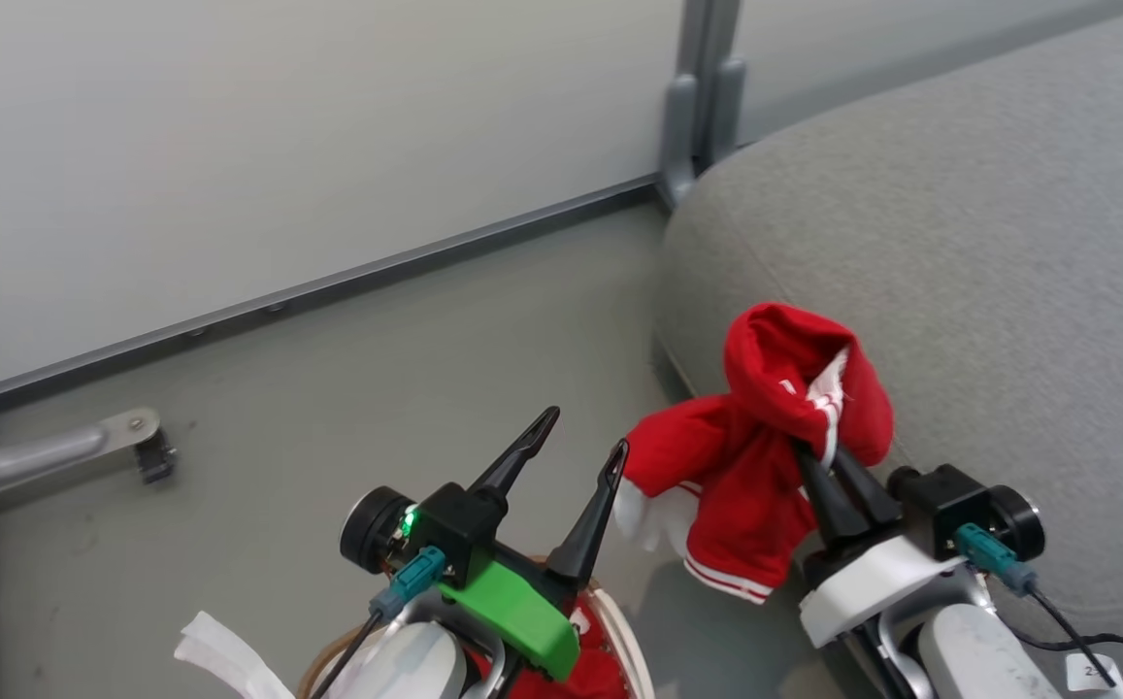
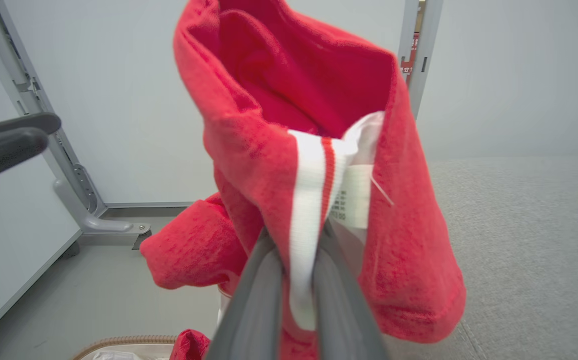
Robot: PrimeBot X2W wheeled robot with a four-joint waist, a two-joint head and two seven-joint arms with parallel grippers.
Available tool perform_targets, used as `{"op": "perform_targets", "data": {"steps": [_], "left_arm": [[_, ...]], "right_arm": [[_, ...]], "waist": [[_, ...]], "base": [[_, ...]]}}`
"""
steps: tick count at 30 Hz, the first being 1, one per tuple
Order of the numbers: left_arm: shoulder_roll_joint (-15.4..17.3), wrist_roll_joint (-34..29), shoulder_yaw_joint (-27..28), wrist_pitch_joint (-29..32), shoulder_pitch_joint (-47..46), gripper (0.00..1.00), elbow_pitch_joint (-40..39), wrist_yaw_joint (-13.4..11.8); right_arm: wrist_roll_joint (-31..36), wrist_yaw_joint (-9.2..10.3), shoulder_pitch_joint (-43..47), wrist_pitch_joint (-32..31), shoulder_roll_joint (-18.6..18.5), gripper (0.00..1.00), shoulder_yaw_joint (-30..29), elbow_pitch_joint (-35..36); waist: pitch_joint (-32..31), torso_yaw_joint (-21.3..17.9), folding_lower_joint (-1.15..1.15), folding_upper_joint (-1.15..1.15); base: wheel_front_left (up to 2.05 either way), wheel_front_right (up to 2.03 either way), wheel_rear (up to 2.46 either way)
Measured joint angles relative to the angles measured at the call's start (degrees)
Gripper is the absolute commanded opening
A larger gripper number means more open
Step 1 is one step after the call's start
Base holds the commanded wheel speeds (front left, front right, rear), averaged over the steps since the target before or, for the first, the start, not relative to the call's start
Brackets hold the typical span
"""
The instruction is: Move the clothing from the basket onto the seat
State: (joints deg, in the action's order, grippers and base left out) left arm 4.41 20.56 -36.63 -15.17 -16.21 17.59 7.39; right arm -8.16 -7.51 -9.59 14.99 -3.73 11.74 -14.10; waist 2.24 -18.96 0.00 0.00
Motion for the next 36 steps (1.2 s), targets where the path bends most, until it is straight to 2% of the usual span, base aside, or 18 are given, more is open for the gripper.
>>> {"op": "perform_targets", "data": {"steps": [8,14,26,36], "left_arm": [[0.01,-0.54,0.13,0.0,1.24,1.0,0.32,0.0],[0.11,-0.56,0.13,0.0,1.76,1.0,0.26,0.0],[3.01,-0.7,-2.08,0.0,0.24,1.0,0.02,0.0],[6.32,-0.53,-3.92,0.0,-4.06,1.0,-0.68,0.0]], "right_arm": [[0.31,0.0,0.77,0.0,-2.01,0.0,-4.71,2.85],[1.14,-0.01,0.42,-0.01,-4.15,0.0,-7.03,3.45],[4.87,-0.01,-18.49,0.0,-13.58,0.0,-10.84,-4.79],[10.45,-0.01,-33.93,0.02,-17.28,0.0,-15.62,-14.21]], "waist": [[1.11,-6.62,0.0,0.0],[2.56,-8.17,0.0,0.0],[7.78,-5.71,0.0,0.0],[15.4,-2.11,0.01,0.0]], "base": [[0.0,0.0,0.0],[0.0,0.0,0.0],[0.0,0.0,0.0],[0.0,0.0,0.0]]}}
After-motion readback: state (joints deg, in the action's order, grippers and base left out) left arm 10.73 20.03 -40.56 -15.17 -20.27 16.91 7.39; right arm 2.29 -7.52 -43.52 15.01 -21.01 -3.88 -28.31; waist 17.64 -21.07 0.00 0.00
